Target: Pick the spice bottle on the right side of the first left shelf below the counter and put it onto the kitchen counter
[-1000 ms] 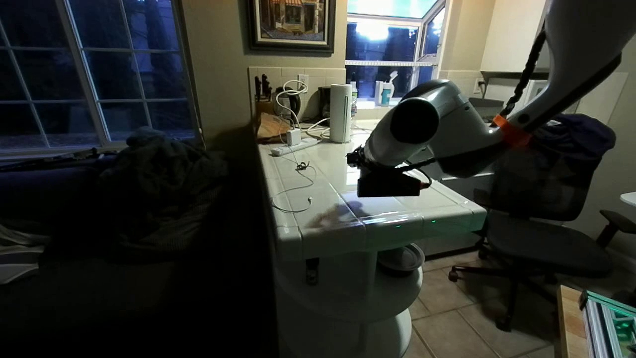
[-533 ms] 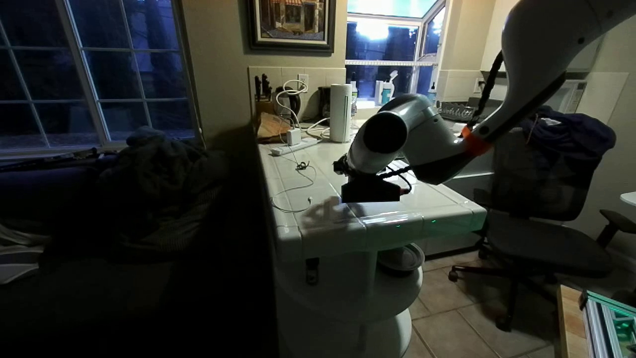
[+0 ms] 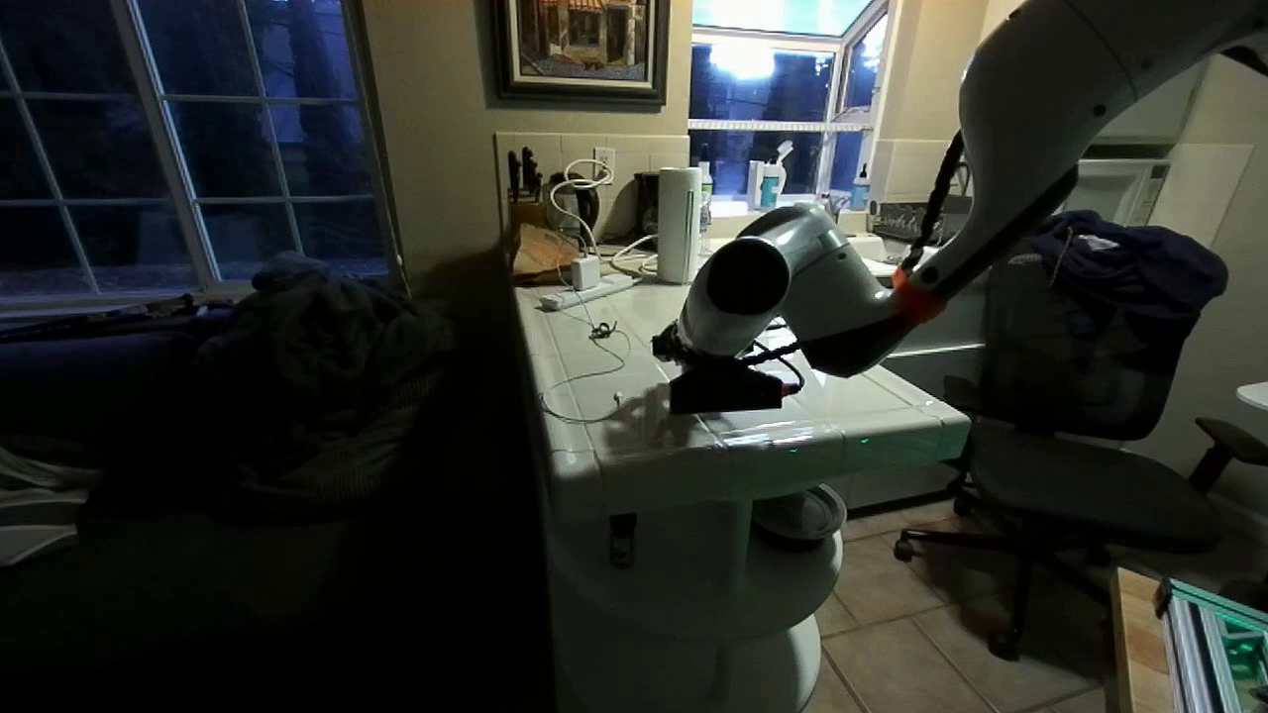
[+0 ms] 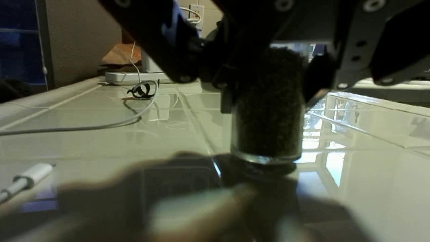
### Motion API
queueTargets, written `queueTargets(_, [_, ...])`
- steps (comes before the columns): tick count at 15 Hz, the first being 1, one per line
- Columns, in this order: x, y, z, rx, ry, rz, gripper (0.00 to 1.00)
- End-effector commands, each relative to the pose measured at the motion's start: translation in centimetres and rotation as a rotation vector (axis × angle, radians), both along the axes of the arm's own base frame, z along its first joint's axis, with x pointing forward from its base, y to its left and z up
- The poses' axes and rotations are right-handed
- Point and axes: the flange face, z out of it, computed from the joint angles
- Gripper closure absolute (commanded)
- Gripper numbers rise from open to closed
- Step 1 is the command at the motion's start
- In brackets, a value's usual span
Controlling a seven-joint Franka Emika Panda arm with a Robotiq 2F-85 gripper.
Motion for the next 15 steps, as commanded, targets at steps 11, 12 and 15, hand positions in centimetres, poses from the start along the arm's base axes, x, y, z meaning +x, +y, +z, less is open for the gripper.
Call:
queueTargets(11, [-2.2,2.3,2.2,0.156,0.158,0.062,0.00])
queueTargets(12, [-3.1,2.7,2.8,0.178,0.193,0.067,0.00])
queueTargets(15, [-5.7,3.5,4.6,0.248,0.321,0.099,0.00])
